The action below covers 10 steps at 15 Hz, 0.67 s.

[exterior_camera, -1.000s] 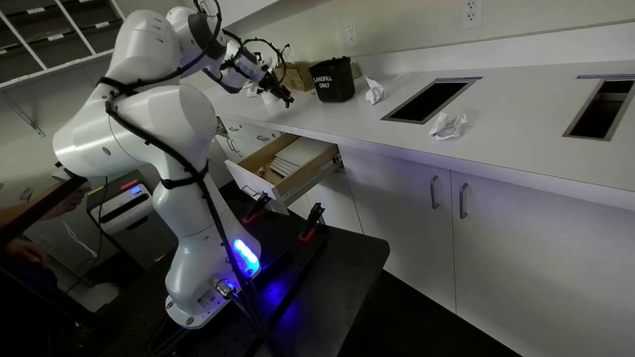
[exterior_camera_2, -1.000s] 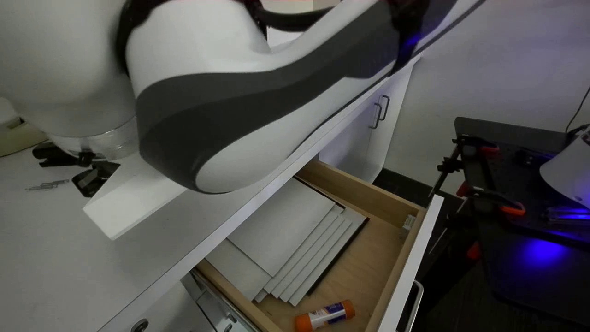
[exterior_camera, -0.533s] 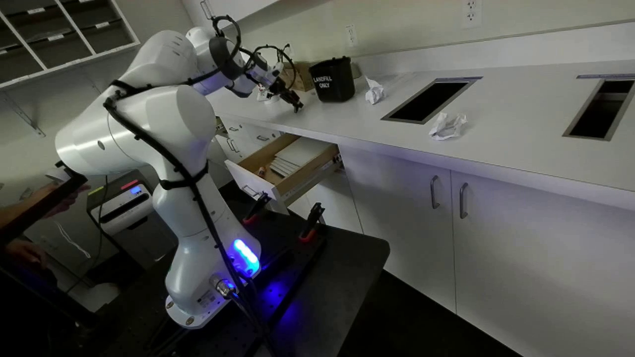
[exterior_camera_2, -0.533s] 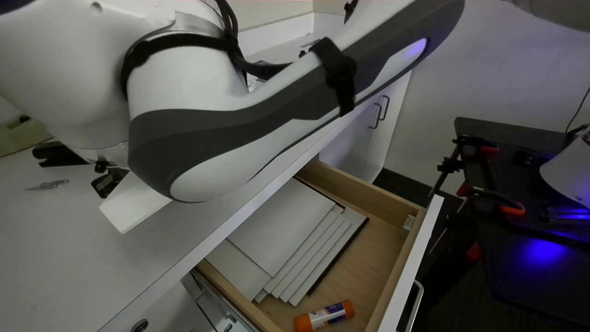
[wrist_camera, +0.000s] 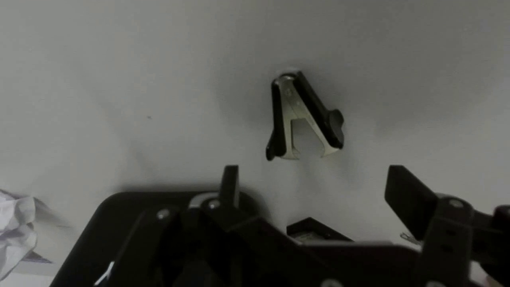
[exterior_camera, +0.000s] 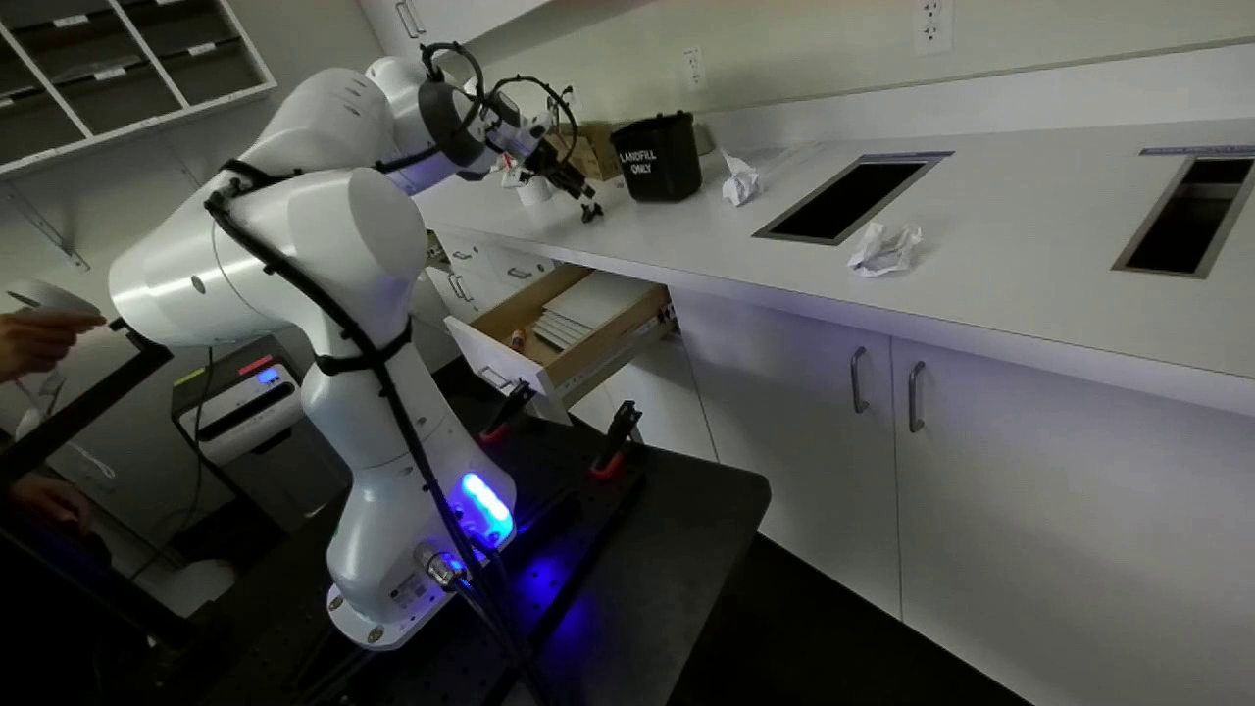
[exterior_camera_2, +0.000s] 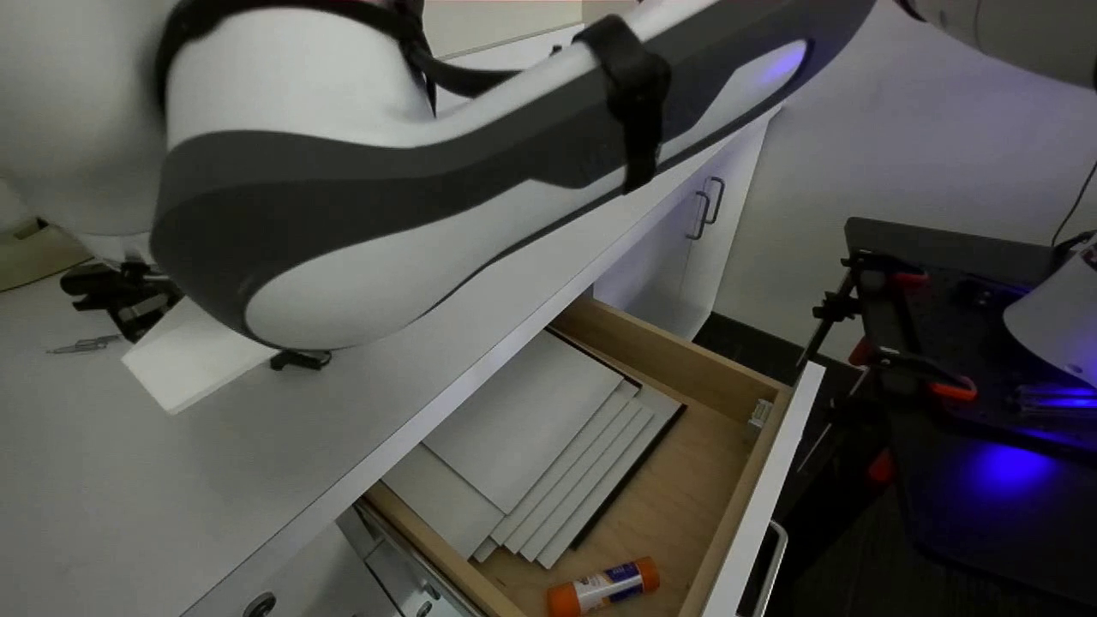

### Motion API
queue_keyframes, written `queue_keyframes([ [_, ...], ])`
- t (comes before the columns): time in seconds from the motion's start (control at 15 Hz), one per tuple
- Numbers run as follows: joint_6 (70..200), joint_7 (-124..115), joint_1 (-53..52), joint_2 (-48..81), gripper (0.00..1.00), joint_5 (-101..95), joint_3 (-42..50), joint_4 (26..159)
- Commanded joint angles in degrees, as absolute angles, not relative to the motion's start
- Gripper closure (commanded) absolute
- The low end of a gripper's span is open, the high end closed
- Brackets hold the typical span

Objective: Move the stapler remover from the open drawer and put it on the counter top

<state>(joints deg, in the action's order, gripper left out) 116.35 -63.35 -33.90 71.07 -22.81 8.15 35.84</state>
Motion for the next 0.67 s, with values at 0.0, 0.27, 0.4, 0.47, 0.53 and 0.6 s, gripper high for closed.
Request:
queue_keyframes([
  [0.0, 110.73, -63.7, -35.05, 68.78, 0.0, -22.57, 8.39, 33.88],
  [0.27, 106.32, -62.03, -35.27, 64.99, 0.0, -21.89, 7.36, 33.94],
  [0.4, 106.19, -61.96, -34.4, 63.1, 0.0, -21.56, 6.95, 34.65],
  [0.47, 106.14, -61.88, -34.04, 62.35, 0.0, -21.39, 6.8, 34.89],
  [0.53, 106.19, -61.68, -33.54, 61.57, 0.0, -21.12, 6.6, 35.28],
  [0.6, 106.36, -61.08, -33.02, 60.97, 0.0, -20.65, 6.2, 35.58],
])
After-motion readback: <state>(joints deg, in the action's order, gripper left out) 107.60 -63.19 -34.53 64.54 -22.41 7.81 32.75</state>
